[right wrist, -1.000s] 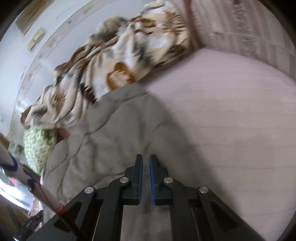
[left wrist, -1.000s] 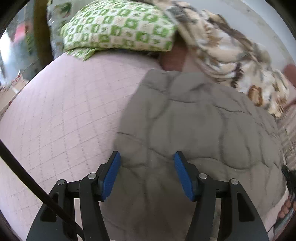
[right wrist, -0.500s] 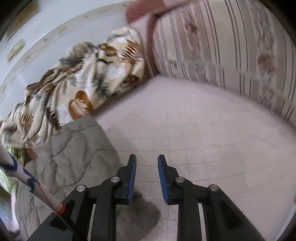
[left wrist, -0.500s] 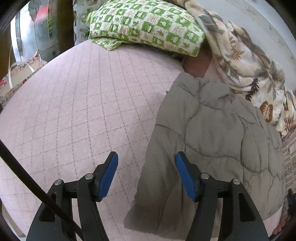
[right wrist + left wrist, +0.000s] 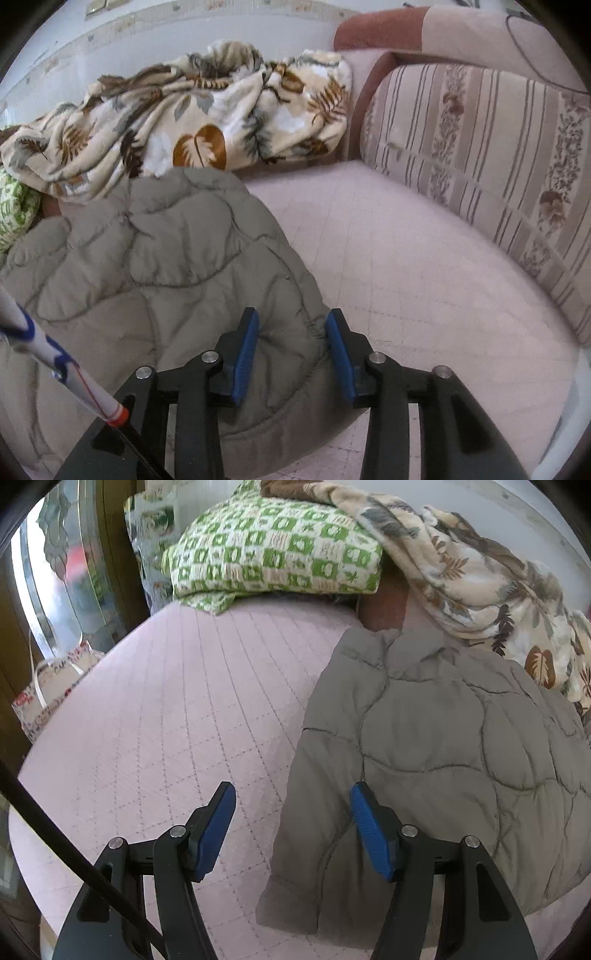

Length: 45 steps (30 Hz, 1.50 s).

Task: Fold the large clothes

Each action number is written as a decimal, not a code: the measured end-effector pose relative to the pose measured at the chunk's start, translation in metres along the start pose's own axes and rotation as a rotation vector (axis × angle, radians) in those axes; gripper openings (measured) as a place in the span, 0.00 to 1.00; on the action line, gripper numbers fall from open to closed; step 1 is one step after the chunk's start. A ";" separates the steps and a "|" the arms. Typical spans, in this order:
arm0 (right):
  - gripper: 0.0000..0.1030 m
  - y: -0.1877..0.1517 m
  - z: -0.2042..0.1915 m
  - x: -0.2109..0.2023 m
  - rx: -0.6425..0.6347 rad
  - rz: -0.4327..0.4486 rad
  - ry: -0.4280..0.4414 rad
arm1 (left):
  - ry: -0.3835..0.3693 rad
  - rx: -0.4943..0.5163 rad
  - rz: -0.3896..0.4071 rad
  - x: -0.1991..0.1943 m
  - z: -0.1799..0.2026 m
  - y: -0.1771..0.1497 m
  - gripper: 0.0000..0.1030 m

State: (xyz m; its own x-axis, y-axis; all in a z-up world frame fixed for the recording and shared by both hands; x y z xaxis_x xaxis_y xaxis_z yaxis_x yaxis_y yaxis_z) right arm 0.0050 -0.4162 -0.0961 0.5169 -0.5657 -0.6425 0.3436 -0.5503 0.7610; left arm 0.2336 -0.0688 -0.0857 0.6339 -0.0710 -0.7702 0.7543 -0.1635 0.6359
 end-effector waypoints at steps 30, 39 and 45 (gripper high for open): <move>0.61 -0.081 -0.025 -0.128 -0.116 0.122 0.082 | -0.042 0.090 0.451 -0.185 0.014 -0.075 0.81; 0.62 -0.110 -0.004 -0.175 -0.083 0.098 0.148 | 0.050 -0.057 0.651 -0.290 -0.019 -0.124 0.93; 0.64 -0.134 0.004 -0.209 -0.117 0.109 0.176 | -0.141 -0.005 0.571 -0.308 -0.019 -0.138 0.95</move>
State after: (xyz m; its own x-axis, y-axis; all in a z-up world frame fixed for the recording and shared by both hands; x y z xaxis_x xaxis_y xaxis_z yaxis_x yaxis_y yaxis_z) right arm -0.1522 -0.2267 -0.0647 0.6811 -0.4968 -0.5378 0.3612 -0.4109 0.8371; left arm -0.0626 -0.0055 0.0652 0.9116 -0.2764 -0.3042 0.3006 -0.0563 0.9521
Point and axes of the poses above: each gripper's, at about its wrist camera, not at the fingertips, and x roughly the way its jaws point, z to its right, y to its top, the point moved 1 cm from there along x, roughly the way its jaws point, and after that the axes turned 4 degrees about x, right-handed, at the moved point
